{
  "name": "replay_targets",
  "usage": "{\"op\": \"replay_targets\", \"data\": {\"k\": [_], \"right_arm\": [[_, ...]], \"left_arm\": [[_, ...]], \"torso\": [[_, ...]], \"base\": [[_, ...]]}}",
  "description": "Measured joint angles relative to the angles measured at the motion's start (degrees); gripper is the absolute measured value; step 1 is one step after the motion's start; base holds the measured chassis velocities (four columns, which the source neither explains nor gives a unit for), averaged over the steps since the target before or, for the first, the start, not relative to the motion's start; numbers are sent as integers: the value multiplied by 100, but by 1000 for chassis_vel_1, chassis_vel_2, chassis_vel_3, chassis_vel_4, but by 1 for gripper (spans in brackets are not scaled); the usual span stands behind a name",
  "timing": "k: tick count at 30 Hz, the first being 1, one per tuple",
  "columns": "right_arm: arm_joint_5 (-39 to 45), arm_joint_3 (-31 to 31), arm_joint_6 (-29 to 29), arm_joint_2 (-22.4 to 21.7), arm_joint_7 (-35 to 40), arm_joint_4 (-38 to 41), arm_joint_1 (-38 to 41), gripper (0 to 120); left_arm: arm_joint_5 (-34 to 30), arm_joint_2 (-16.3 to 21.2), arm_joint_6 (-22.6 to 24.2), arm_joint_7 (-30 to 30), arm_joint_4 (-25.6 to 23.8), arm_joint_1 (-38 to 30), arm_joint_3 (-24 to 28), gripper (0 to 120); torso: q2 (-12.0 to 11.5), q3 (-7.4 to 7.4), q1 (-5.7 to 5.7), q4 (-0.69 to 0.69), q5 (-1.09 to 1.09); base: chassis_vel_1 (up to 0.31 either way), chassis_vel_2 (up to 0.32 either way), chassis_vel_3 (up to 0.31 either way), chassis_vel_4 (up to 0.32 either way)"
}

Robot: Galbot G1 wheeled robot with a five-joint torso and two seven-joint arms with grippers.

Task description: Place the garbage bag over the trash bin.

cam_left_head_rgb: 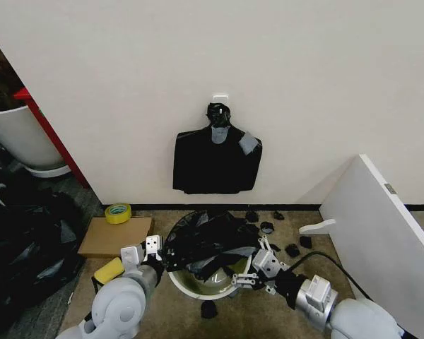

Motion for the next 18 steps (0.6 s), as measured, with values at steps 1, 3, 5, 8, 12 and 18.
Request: {"op": "replay_targets", "data": {"k": [1, 3, 5, 8, 12, 18], "right_arm": [[-87, -2, -5, -34, -40, -35, -11, 68], [-248, 6, -20, -92, -140, -74, -63, 60], [-392, 9, -21, -128, -197, -101, -81, 51], [-427, -10, -21, -138, -196, -108, -48, 43], [-451, -23, -4, -151, -173, -99, 0, 26], [-534, -18, 165, -177, -135, -79, -48, 4]], "left_arm": [[9, -1, 1, 0, -8, 2, 2, 0], [14, -2, 6, 1, -34, 6, 2, 0], [18, 0, 10, 1, -64, 13, 1, 0], [27, 1, 13, 2, -84, 20, 1, 0], [41, 6, 16, 0, -119, 42, -8, 0], [41, 9, 16, -16, -141, 77, -27, 0]], "torso": [[0, 0, 0, 0, 0], [0, 0, 0, 0, 1], [0, 0, 0, -1, 0], [0, 0, 0, -1, 0], [0, 0, 0, 0, 0], [0, 0, 0, 0, 0]], "base": [[0, 0, 0, 0], [0, 0, 0, 0], [0, 0, 0, 0], [0, 0, 0, 0], [0, 0, 0, 0], [0, 0, 0, 0]]}}
